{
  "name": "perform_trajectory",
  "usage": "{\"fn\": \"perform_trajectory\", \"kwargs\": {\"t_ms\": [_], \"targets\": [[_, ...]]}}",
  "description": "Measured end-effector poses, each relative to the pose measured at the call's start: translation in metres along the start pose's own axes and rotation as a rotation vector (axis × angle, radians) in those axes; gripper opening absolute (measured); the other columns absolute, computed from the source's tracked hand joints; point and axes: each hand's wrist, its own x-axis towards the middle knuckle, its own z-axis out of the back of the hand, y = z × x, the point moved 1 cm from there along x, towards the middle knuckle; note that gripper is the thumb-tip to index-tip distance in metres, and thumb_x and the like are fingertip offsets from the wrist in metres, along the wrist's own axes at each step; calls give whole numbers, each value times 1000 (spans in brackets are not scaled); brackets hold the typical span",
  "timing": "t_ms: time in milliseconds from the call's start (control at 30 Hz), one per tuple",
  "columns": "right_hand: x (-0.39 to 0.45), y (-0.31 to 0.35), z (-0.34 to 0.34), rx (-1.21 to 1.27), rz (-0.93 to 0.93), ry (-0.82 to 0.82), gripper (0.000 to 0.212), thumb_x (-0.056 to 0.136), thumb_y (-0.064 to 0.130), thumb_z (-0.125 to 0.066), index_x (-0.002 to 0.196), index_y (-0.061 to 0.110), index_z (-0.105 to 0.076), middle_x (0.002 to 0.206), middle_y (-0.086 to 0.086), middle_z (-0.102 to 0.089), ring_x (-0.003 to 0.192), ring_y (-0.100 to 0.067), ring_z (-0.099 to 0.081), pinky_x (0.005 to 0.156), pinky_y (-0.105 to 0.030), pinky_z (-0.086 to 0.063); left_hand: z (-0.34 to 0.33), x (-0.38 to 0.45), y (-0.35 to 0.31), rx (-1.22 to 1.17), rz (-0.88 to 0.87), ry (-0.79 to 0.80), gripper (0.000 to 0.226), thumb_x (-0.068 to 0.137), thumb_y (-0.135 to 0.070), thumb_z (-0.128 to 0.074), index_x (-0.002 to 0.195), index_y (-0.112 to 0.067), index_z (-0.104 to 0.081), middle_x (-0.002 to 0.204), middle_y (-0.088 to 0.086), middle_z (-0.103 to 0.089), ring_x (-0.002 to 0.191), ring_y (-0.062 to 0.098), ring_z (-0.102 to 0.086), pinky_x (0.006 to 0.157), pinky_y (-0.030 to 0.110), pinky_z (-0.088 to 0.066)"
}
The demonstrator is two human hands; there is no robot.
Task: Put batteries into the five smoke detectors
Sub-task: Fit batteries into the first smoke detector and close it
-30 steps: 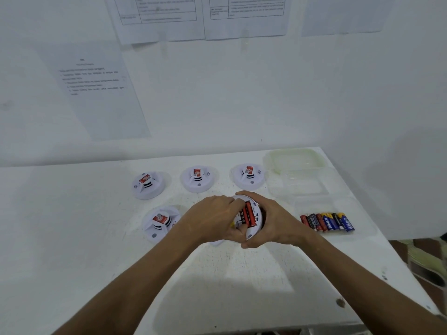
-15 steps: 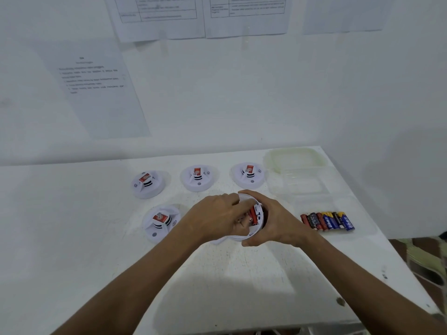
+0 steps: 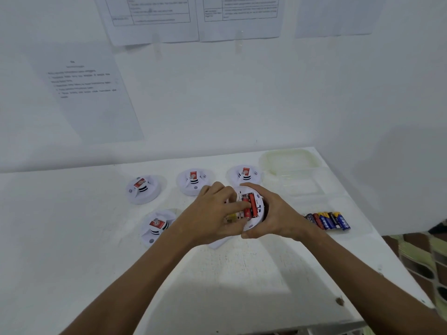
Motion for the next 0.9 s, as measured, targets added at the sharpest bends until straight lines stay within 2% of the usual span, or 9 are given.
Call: {"fn": "perform_trajectory", "kwargs": {"t_ms": [100, 233, 333, 467, 567, 667, 767, 833, 900], "targets": [[1, 3, -2, 29, -8, -5, 93, 62, -6, -89, 140, 23, -46, 122, -3, -64, 111, -23, -66, 87, -34, -59, 7, 5, 2, -199, 40, 44, 52, 82, -60, -53, 114, -22, -70, 92, -1, -61, 83, 14, -48, 73, 20, -33], [-1, 3, -6, 28, -9, -46, 94, 62, -7, -89, 140, 21, -46, 124, -2, -64, 112, -23, -65, 86, -32, -58, 10, 6, 5, -339, 65, 36, 41, 85, -44, -67, 117, -20, -69, 98, 1, -64, 88, 11, -51, 74, 12, -35], [-3, 5, -9, 42, -10, -81, 93, 61, -10, -88, 139, 19, -47, 125, -1, -65, 112, -21, -65, 84, -29, -57, 10, 5, 6, -405, 32, -7, 39, 86, -47, -61, 106, -16, -71, 90, 0, -69, 81, 11, -56, 70, 21, -45], [-7, 7, -7, 49, -13, -125, 96, 61, -12, -88, 142, 17, -45, 127, 0, -64, 115, -20, -64, 86, -29, -56, 14, 11, 4, -509, 60, -41, 36, 86, -42, -56, 90, -10, -73, 73, -1, -69, 66, 17, -60, 62, 33, -47], [-10, 9, 3, 58, 8, -174, 96, 60, -13, -87, 139, 23, -47, 128, 6, -64, 117, -15, -63, 87, -27, -55, 13, 22, 0, -604, 140, -129, 13, 84, -24, -67, 90, -16, -75, 72, -12, -70, 67, 10, -64, 61, 25, -52], [-16, 9, 22, 47, 19, -206, 96, 60, -13, -87, 137, 27, -46, 126, 12, -64, 117, -13, -62, 86, -24, -55, 8, 38, -6, -737, 269, -256, 16, 81, -15, -71, 96, -18, -76, 75, -19, -69, 66, 1, -66, 62, 15, -52], [-25, 5, 51, 7, 23, -245, 93, 60, -11, -88, 136, 25, -47, 123, 10, -64, 115, -12, -62, 85, -23, -55, 1, 57, -16, -799, 323, -299, 16, 79, -15, -70, 92, -24, -73, 79, -11, -72, 67, 4, -65, 61, 23, -55], [-32, 1, 73, -9, 33, -272, 92, 59, -10, -89, 135, 21, -48, 123, 8, -63, 115, -11, -62, 85, -21, -54, -6, 72, -23, -805, 352, -334, 16, 76, -21, -67, 90, -28, -73, 80, -12, -73, 68, 8, -66, 62, 27, -57], [-40, -4, 98, -9, 30, -282, 91, 59, -8, -90, 133, 24, -50, 123, 9, -63, 115, -11, -61, 85, -22, -54, -16, 88, -31, -815, 398, -377, 15, 76, -22, -67, 85, -33, -71, 77, -15, -73, 67, 8, -66, 61, 28, -56]]}}
